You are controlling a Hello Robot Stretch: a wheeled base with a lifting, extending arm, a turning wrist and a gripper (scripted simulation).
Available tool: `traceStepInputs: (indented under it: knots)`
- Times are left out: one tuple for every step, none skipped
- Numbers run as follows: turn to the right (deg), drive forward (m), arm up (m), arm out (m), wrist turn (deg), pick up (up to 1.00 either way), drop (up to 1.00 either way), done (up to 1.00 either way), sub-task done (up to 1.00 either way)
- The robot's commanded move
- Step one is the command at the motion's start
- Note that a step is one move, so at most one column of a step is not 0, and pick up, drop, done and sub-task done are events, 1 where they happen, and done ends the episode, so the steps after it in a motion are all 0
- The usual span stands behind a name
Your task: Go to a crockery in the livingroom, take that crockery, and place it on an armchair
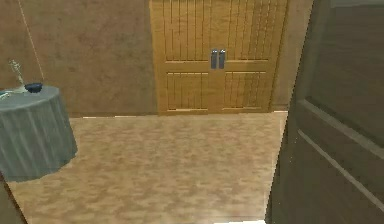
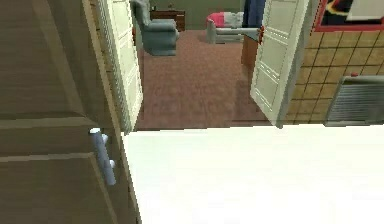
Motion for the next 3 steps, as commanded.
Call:
traceStepInputs:
  knots:
    - [-24.0, 0.00, 0.00, 0.00, 0.0, 0.00, 0.00, 0.00, 0.00]
    - [-3.0, 0.00, 0.00, 0.00, 0.0, 0.00, 0.00, 0.00, 0.00]
    - [0.0, 1.00, 0.00, 0.00, 0.0, 0.00, 0.00, 0.00, 0.00]
